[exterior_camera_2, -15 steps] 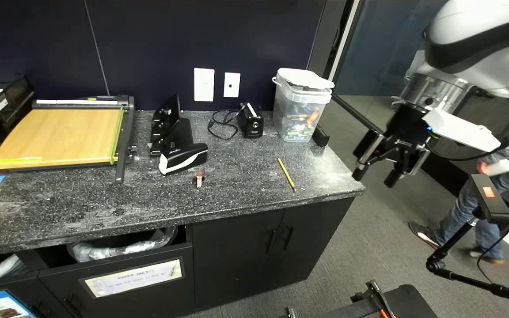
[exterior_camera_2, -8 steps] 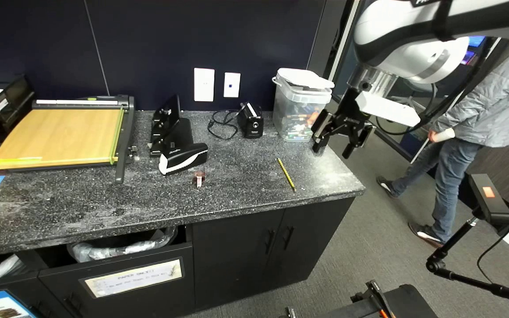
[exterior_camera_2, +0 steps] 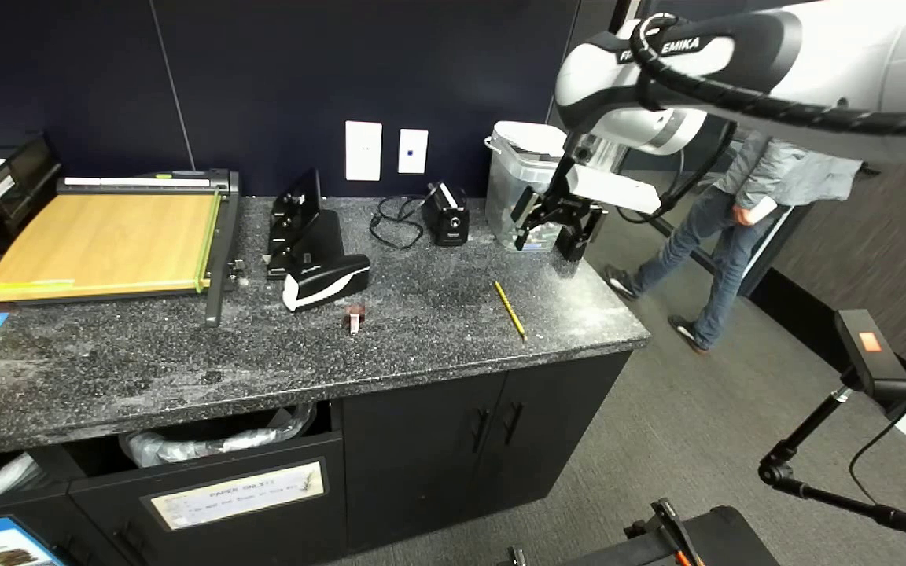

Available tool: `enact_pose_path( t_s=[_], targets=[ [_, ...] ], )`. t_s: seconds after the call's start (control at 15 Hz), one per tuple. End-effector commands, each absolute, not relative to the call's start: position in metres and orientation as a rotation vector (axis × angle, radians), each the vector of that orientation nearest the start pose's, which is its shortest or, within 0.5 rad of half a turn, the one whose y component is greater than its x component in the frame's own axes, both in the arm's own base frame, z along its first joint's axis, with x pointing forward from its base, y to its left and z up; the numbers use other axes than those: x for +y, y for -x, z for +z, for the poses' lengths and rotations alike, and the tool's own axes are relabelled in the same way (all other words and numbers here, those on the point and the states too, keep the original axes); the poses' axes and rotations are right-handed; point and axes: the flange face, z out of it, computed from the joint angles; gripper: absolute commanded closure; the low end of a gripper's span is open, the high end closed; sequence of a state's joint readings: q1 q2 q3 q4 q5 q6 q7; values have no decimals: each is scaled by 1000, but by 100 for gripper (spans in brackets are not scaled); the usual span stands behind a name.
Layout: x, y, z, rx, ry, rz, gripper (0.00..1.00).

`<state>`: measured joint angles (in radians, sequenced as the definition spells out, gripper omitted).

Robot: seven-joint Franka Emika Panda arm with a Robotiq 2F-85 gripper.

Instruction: Move the pencil to the left

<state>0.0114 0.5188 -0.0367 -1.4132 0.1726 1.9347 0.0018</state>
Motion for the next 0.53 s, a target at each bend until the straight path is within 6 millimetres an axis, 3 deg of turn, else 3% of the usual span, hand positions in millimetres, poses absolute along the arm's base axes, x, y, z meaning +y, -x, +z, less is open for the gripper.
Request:
enact_pose_path(
  t_s=[0.0,0.47],
  targets=[
    [5,-744,370,120,3048,-49,0],
    [20,-767,306,130,3119,-18,0]
  ],
)
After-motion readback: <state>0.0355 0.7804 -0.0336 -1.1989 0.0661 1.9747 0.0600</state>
